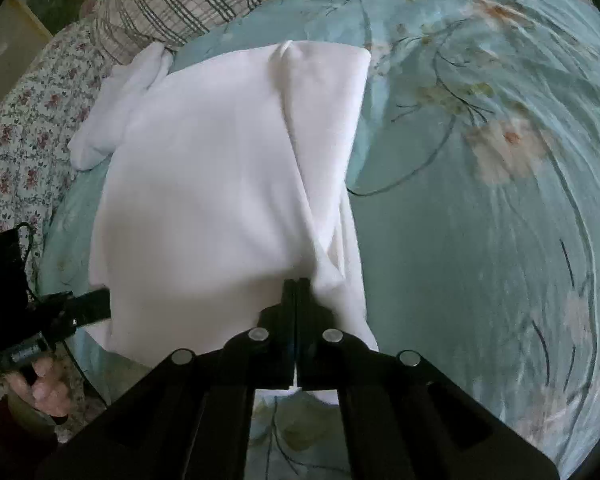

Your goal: Fold large clothes

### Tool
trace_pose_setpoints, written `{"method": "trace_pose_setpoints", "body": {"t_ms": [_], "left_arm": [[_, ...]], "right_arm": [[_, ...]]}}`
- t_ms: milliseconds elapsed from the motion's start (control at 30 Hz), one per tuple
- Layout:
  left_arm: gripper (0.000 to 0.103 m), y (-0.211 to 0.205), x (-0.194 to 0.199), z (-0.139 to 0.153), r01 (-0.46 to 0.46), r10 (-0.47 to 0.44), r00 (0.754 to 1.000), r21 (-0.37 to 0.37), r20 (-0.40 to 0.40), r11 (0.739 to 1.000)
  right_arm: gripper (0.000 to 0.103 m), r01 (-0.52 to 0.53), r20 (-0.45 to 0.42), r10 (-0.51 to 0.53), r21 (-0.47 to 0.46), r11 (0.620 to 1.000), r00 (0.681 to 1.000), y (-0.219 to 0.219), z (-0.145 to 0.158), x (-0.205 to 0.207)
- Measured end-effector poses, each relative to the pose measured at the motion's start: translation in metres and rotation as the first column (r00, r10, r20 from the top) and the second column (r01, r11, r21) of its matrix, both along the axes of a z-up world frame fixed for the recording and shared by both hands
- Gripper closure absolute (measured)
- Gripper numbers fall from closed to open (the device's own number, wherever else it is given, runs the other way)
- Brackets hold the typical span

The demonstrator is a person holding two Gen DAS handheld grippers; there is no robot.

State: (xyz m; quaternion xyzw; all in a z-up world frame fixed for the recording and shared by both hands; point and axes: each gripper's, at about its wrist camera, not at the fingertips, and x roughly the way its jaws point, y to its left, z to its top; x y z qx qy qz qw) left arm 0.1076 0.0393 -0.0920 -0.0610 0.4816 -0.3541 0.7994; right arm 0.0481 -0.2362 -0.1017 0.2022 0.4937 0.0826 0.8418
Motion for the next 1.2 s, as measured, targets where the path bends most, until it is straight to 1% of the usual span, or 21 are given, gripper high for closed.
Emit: {"method": "trace_pose_setpoints", "body": {"t_ms": [133, 233, 333, 400, 433, 567, 600, 633, 700, 733, 767, 800, 833, 900, 1000, 1033, 1067, 1100, 1133, 1167, 1200], "left_arm": [[0.102, -0.001, 0.003, -0.003, 0.003, -0.003, 1.000, -0.009, 0.025, 1.000], [0.102, -0.004, 0.002, -0.003, -0.012, 0.012, 1.000, -0.006, 0.019, 1.000], [0.102, -0.005, -0.005, 0.000, -0.014, 0.014, 1.000, 0.004, 0.027, 1.000], [0.102, -0.004, -0.003, 0.000, -0.026, 0.026, 1.000, 0.000, 0.009, 1.000], [0.102, -0.003, -0.002, 0.001, -0.033, 0.033, 0.999, -0.001, 0.002, 0.999], [0.102, 0.001, -0.007, 0.017, -0.066, 0.066, 0.998, 0.015, 0.017, 0.998], [0.099, 0.003, -0.010, 0.026, -0.078, 0.078, 0.996, 0.010, 0.038, 0.997], [0.094, 0.006, -0.011, 0.034, -0.093, 0.092, 0.994, 0.010, 0.061, 0.996], [0.057, 0.012, -0.009, 0.051, -0.154, 0.151, 0.982, 0.011, 0.116, 0.988], [0.051, 0.014, -0.006, 0.055, -0.184, 0.181, 0.975, 0.010, 0.130, 0.983], [0.047, 0.017, 0.000, 0.059, -0.216, 0.214, 0.967, 0.000, 0.139, 0.976], [0.047, 0.019, 0.005, 0.059, -0.230, 0.228, 0.965, -0.001, 0.131, 0.973], [0.047, 0.020, 0.012, 0.056, -0.251, 0.248, 0.962, 0.010, 0.111, 0.968], [0.047, 0.020, 0.023, 0.049, -0.278, 0.276, 0.958, 0.026, 0.080, 0.960], [0.047, 0.017, 0.036, 0.036, -0.286, 0.284, 0.958, 0.055, 0.039, 0.957], [0.047, 0.016, 0.039, 0.032, -0.283, 0.282, 0.959, 0.059, 0.028, 0.957], [0.047, 0.014, 0.041, 0.030, -0.280, 0.279, 0.960, 0.062, 0.020, 0.958], [0.047, 0.013, 0.043, 0.028, -0.278, 0.278, 0.961, 0.066, 0.014, 0.958], [0.046, 0.011, 0.044, 0.027, -0.278, 0.277, 0.961, 0.071, 0.017, 0.958], [0.045, 0.010, 0.044, 0.027, -0.276, 0.276, 0.961, 0.072, 0.022, 0.958], [0.044, 0.010, 0.044, 0.026, -0.273, 0.272, 0.962, 0.079, 0.028, 0.959]], "right_arm": [[0.103, 0.025, 0.005, -0.026, 0.013, 1.000, 1.000, -0.001, -0.002, -0.001], [0.103, 0.026, 0.017, -0.026, -0.034, 0.999, 1.000, 0.006, -0.002, -0.001], [0.103, 0.028, 0.018, -0.027, -0.051, 0.998, 0.999, 0.011, -0.003, -0.002], [0.103, 0.038, 0.011, -0.037, -0.028, 0.999, 0.999, 0.008, -0.003, -0.003], [0.103, 0.046, 0.000, -0.046, 0.002, 0.999, 0.999, 0.005, -0.004, -0.003], [0.103, 0.058, -0.024, -0.056, 0.073, 0.996, 0.998, -0.004, 0.003, -0.004], [0.101, 0.062, -0.018, -0.061, 0.088, 0.994, 0.998, -0.006, 0.007, -0.006], [0.101, 0.065, -0.001, -0.065, 0.092, 0.994, 0.998, -0.008, 0.014, -0.007], [0.100, 0.064, 0.050, -0.067, 0.054, 0.997, 0.997, -0.009, 0.031, -0.005], [0.096, 0.066, 0.071, -0.068, 0.034, 0.997, 0.995, -0.010, 0.038, -0.001], [0.077, 0.074, 0.085, -0.076, 0.023, 0.997, 0.993, -0.013, 0.043, 0.005], [0.062, 0.089, 0.087, -0.090, 0.018, 0.996, 0.992, -0.017, 0.044, 0.011], [0.041, 0.114, 0.096, -0.115, 0.014, 0.993, 0.989, -0.023, 0.044, 0.018], [0.040, 0.132, 0.104, -0.133, 0.022, 0.991, 0.986, -0.030, 0.039, 0.026], [0.042, 0.142, 0.035, -0.145, 0.075, 0.987, 0.989, -0.040, 0.016, 0.051], [0.045, 0.140, 0.019, -0.142, 0.087, 0.986, 0.990, -0.039, 0.012, 0.058], [0.054, 0.130, -0.010, -0.130, 0.118, 0.984, 0.992, -0.039, 0.003, 0.065], [0.066, 0.113, -0.029, -0.110, 0.168, 0.979, 0.994, -0.039, -0.005, 0.072], [0.086, 0.105, -0.028, -0.101, 0.197, 0.975, 0.994, -0.038, -0.005, 0.075], [0.088, 0.109, -0.017, -0.108, 0.181, 0.977, 0.994, -0.036, -0.001, 0.075], [0.089, 0.112, 0.020, -0.116, 0.154, 0.982, 0.993, -0.034, 0.008, 0.073]]}}
